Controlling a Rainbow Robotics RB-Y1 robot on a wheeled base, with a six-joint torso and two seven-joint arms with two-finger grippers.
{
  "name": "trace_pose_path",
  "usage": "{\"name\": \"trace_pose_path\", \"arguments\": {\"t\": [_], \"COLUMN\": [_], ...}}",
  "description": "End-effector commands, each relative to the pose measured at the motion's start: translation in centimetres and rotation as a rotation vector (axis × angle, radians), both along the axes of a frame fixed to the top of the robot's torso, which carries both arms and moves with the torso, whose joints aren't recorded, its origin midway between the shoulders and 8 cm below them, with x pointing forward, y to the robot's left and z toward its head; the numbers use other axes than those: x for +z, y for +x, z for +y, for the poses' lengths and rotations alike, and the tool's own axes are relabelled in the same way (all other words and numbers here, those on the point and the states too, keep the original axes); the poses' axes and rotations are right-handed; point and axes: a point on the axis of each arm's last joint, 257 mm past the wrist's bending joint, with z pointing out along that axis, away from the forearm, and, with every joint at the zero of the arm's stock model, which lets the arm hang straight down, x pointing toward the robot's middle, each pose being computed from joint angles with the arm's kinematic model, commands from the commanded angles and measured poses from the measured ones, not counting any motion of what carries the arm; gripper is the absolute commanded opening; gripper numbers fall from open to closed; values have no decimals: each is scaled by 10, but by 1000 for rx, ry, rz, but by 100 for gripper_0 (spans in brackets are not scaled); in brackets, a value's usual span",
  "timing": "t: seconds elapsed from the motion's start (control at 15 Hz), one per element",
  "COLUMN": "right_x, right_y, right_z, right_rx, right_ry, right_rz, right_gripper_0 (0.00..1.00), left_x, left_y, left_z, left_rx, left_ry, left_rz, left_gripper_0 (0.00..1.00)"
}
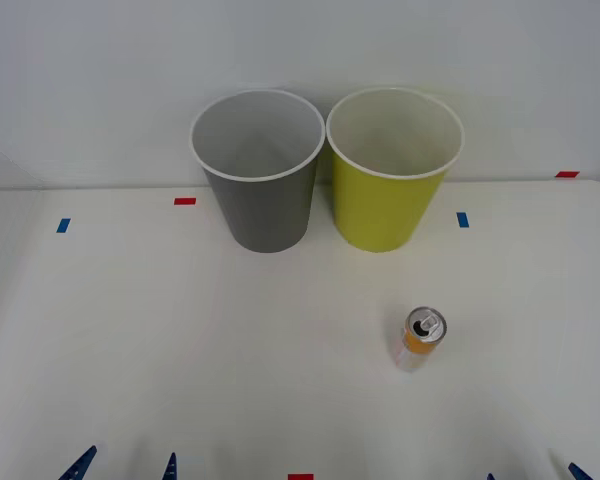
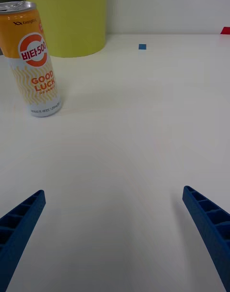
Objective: Put cans in the gray bin and PET bottles in the light green bin.
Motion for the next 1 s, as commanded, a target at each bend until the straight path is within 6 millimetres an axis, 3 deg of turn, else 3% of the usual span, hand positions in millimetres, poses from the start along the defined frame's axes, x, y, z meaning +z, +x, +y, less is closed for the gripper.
{"name": "trace_pose_path", "arguments": {"t": [0.07,1.0], "right_x": [0,0], "right_y": [0,0], "right_z": [0,0], "right_rx": [0,0], "right_ry": [0,0], "right_rz": [0,0], "right_gripper_0": [100,100], "left_x": [0,0], "left_y": [0,0], "left_z": [0,0], "left_rx": [0,0], "left_ry": [0,0], "left_rz": [0,0], "left_gripper_0": [100,100]}}
